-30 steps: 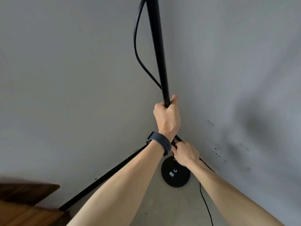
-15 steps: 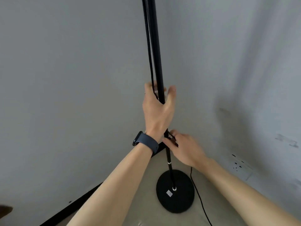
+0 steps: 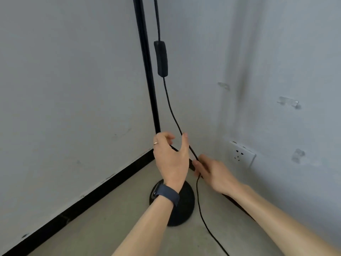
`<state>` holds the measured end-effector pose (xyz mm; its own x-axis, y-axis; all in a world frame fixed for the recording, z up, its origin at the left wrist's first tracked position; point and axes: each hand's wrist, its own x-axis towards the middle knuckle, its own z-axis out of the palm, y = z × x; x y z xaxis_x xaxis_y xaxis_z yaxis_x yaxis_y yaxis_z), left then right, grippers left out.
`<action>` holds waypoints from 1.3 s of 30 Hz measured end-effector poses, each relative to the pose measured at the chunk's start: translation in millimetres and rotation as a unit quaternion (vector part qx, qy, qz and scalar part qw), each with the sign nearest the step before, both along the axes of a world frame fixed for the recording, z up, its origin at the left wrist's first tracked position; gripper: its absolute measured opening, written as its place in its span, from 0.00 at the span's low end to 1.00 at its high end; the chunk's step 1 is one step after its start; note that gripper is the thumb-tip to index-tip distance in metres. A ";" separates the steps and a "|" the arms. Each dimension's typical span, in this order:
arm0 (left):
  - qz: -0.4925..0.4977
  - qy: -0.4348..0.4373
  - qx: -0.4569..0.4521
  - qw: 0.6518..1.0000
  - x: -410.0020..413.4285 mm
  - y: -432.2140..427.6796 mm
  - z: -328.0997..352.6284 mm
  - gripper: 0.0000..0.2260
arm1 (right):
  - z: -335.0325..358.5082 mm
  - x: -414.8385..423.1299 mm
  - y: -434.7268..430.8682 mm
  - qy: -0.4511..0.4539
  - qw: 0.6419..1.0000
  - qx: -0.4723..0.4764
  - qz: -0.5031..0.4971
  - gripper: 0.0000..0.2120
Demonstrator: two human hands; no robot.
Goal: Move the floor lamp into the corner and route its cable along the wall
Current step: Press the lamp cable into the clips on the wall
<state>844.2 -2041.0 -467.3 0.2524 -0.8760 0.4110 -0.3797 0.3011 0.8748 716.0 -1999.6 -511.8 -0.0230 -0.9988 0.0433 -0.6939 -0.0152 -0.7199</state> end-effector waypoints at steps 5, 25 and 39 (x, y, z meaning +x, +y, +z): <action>-0.157 -0.048 0.091 0.982 -20.2 -6.3 -0.7 0.11 | 26.2 -33.6 15.4 0.048 0.997 -0.004 -0.056 0.18; -0.309 0.272 0.283 0.866 -81.1 -84.5 94.3 0.08 | 183.2 -62.5 -18.2 0.213 0.929 -0.143 -0.265 0.10; -0.304 0.270 0.283 0.869 -95.4 -102.4 96.7 0.08 | 175.4 -71.7 -21.8 0.357 0.885 -0.136 -0.266 0.07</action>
<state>748.8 -2143.4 -370.6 -0.3045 -0.9384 -0.1633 0.2102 -0.2334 0.9494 644.3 -2021.4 -336.4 -0.3560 -0.8054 0.4739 -0.9319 0.3437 -0.1159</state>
